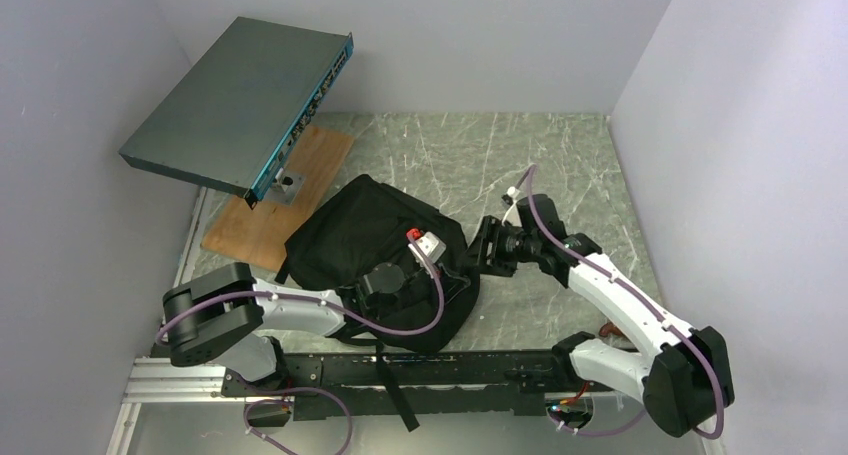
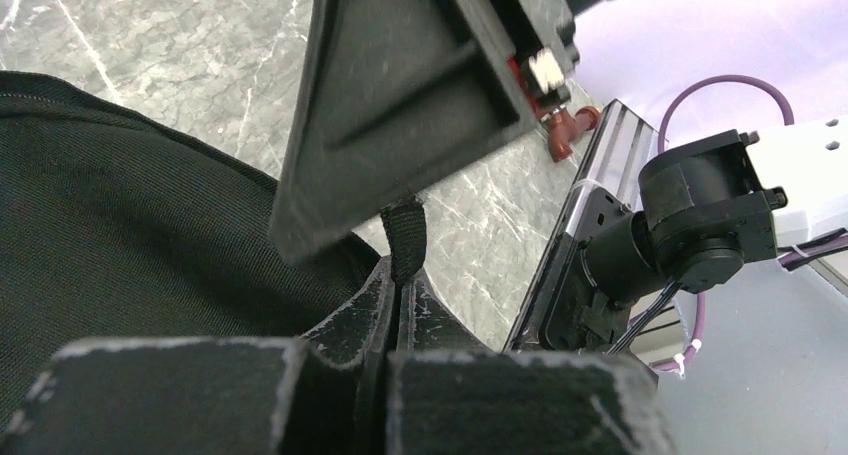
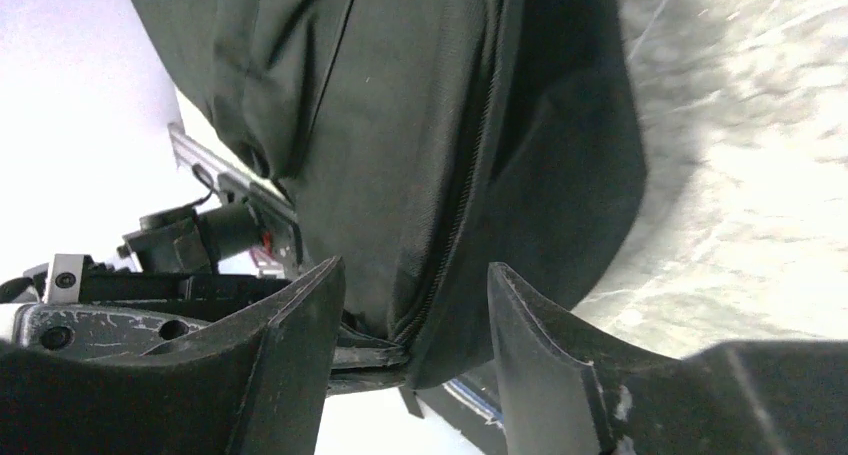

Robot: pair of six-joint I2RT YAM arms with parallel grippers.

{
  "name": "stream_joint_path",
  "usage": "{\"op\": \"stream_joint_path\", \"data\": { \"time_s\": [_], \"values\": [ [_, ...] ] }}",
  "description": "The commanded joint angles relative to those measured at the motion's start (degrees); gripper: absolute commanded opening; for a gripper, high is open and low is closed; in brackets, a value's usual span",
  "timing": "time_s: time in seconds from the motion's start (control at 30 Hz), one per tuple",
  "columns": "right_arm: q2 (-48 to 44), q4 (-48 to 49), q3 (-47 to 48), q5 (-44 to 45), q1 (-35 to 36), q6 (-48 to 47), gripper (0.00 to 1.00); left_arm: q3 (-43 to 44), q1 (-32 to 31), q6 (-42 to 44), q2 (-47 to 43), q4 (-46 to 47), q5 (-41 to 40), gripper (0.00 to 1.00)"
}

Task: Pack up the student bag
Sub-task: Zip the student bag at the center of the board.

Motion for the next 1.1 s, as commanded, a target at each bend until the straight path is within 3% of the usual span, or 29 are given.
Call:
{"op": "stream_joint_path", "data": {
  "time_s": [0.0, 0.07, 0.23, 0.33, 0.4, 0.53, 0.67, 0.8, 0.93, 1.07],
  "values": [
    [-0.6, 7.0, -2.3, -0.3, 2.8, 3.2, 0.5, 2.2, 0.4, -1.2, -0.2, 2.4, 3.0, 0.0],
    [-0.6, 7.9, -3.4, 1.2, 2.9, 4.2, 0.43, 1.2, 0.5, -1.2, -0.4, 3.4, 3.2, 0.0],
    [3.0, 8.6, -2.7, -1.0, 2.9, 2.0, 0.4, 1.2, 0.6, 0.1, -1.1, 2.2, 4.2, 0.0],
    [5.8, 9.0, -1.6, -3.1, 3.0, -0.3, 0.22, 2.5, 0.7, 0.7, -0.4, -0.9, 5.7, 0.0],
    [7.4, 10.7, -1.5, -4.3, 3.0, -0.9, 0.01, 3.8, 0.7, 1.3, 0.0, -2.8, 6.4, 0.0],
    [11.4, 10.5, 1.4, -2.6, 1.9, -4.6, 0.0, 4.9, 0.6, 2.6, -0.7, -8.0, 6.0, 0.0],
    [14.7, 7.6, 6.3, 1.0, -2.7, -8.4, 0.0, 6.6, 0.5, 3.0, -3.4, -20.9, 5.2, 0.0],
    [15.6, 9.6, 7.3, 6.3, -9.4, -8.4, 0.0, 1.8, -1.0, 2.4, -7.8, -24.8, 5.3, 0.0],
    [20.9, 10.6, 10.7, 3.8, -15.3, -9.5, 0.0, -2.1, -3.4, 2.6, -13.0, -28.3, 4.9, 0.0],
    [24.0, 11.1, 13.5, 2.0, -15.9, -11.3, 0.0, -1.5, -3.7, 4.1, -13.5, -31.7, 6.5, 0.0]
  ]
}}
